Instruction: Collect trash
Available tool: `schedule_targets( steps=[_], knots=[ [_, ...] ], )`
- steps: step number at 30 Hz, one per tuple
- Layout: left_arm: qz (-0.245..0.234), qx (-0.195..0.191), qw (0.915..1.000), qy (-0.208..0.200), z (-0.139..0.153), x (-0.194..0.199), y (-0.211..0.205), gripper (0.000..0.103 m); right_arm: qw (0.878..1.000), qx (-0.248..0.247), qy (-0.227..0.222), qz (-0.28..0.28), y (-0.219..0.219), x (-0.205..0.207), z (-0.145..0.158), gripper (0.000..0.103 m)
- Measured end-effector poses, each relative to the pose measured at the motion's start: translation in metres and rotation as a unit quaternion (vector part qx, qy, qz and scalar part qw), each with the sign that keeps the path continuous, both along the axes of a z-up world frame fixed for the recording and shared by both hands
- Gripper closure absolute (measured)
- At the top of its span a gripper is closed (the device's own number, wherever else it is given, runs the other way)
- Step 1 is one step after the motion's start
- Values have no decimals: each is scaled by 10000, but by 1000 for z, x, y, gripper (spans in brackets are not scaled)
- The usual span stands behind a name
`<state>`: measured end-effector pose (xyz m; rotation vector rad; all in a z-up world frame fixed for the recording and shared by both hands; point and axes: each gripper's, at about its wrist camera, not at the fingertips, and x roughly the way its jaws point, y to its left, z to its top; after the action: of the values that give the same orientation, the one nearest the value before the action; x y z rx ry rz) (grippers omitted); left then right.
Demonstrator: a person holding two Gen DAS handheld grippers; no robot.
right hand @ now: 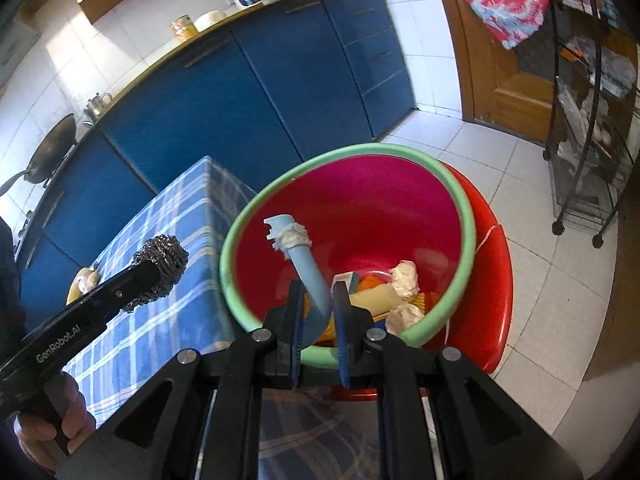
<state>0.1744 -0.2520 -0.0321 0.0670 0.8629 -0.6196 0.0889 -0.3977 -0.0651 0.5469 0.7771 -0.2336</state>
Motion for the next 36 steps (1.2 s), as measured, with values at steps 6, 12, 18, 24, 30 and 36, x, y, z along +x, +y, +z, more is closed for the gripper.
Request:
schedule_targets(
  steps=[6, 12, 18, 24, 30, 36],
  knots=[
    [-191, 44, 9998, 28, -8, 3, -22, 73, 10000, 8, 64, -40, -12, 1, -11, 86],
    [-303, 102, 9995, 67, -14, 7, -36, 71, 9999, 92, 10, -131, -21, 1, -16, 75],
    [-337, 176, 9993, 52, -17, 7, -41, 66, 9997, 86, -19, -209, -25, -5, -16, 74],
    [-302, 178, 9994, -15, -14, 4, -40, 56, 9997, 71, -59, -236, -25, -9, -13, 74],
    [-162, 184, 9997, -70, -7, 0, -28, 52, 9997, -35, -133, -199, -19, -14, -4, 71],
    [33, 177, 9998, -86, -2, -6, -9, 48, 9995, -133, -248, -105, -6, -21, 8, 67]
  ],
)
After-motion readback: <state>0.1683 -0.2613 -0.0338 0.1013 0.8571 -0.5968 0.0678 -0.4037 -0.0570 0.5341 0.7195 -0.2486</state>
